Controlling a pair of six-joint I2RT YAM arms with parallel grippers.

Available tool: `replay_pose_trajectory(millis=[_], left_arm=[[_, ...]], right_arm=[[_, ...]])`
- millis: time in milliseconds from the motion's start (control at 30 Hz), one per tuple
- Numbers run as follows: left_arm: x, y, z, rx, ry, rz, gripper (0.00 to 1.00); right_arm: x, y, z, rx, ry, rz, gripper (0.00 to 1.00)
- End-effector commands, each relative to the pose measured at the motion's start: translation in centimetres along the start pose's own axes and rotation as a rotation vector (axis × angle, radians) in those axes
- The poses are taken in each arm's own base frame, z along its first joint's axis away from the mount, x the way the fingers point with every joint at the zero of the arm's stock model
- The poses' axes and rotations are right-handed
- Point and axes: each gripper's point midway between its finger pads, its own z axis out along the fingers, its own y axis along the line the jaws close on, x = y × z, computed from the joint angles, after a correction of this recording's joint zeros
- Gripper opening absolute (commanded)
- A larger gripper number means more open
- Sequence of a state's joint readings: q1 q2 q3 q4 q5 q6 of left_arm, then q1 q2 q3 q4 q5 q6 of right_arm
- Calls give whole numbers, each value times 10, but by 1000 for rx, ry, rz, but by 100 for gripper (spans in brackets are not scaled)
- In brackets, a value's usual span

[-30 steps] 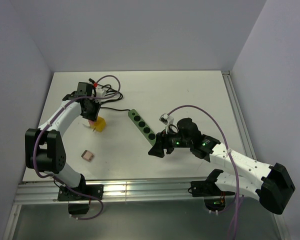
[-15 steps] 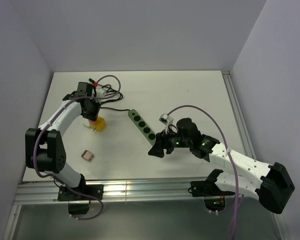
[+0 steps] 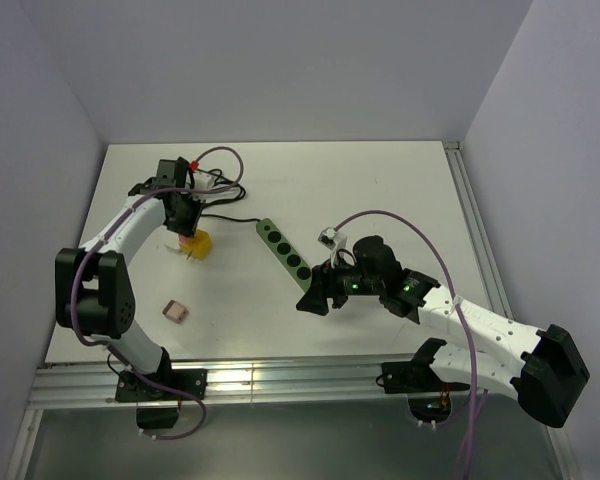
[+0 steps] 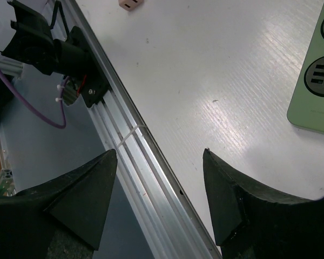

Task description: Insert the plug

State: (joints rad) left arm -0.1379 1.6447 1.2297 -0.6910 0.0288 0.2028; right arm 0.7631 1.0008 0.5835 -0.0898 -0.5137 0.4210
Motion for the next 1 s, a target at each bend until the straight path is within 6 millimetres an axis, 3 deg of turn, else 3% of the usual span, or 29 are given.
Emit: replay_pose_trajectory(millis=[0, 467, 633, 767, 967], left_arm=[[36, -5, 24, 43, 131, 13, 0], [49, 12, 37, 38, 116, -32, 0], [65, 6, 52, 68, 163, -45, 0], [91, -2, 65, 91, 230, -59, 0], [67, 5, 54, 55, 151, -64, 0]], right_arm=[[-12, 5, 0, -21, -38, -41, 72], [-11, 7, -1, -30, -35, -40, 72], [-12, 8, -1, -34, -35, -39, 72], [-11, 8, -1, -35, -34, -39, 72], [-10, 7, -1, -35, -33, -37, 72]])
